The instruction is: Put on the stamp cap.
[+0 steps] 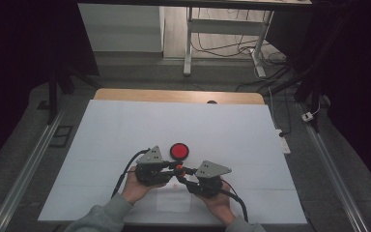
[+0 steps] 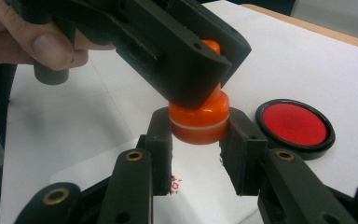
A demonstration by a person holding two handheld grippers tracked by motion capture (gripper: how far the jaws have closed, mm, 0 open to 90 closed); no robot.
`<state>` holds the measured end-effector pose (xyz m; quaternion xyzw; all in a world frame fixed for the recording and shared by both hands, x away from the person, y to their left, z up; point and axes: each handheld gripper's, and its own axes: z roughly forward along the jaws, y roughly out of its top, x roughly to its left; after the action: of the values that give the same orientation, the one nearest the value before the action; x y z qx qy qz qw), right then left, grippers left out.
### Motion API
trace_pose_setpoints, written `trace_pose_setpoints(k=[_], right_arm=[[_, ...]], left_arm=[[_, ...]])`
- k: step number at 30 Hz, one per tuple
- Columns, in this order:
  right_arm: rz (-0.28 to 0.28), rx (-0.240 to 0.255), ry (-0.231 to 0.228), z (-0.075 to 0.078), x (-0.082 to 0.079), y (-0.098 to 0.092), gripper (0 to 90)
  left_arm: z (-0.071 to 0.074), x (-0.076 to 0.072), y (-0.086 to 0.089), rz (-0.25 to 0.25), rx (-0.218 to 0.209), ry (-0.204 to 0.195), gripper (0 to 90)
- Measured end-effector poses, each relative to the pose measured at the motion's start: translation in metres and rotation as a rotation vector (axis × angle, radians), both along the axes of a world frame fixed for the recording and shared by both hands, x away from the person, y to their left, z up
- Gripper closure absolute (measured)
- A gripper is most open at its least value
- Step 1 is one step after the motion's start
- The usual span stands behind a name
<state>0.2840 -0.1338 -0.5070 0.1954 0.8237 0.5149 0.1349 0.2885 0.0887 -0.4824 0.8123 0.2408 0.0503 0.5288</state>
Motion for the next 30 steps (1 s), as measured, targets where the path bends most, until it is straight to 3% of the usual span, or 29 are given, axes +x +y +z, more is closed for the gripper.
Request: trace_pose_setpoints(k=[11, 30], right_arm=[[-0.002, -0.004, -0.02, 0.0008, -0.0017, 0.0003, 64.6], [0.007, -0.037, -0.037, -0.0007, -0.0027, 0.0012, 64.6]], left_arm=[[-0.0015, -0.0003, 0.002, -0.002, -0.023, 0.01, 72.5], [-0.0066, -0.0025, 0.0002, 0.01, -0.021, 0.01, 72.7]])
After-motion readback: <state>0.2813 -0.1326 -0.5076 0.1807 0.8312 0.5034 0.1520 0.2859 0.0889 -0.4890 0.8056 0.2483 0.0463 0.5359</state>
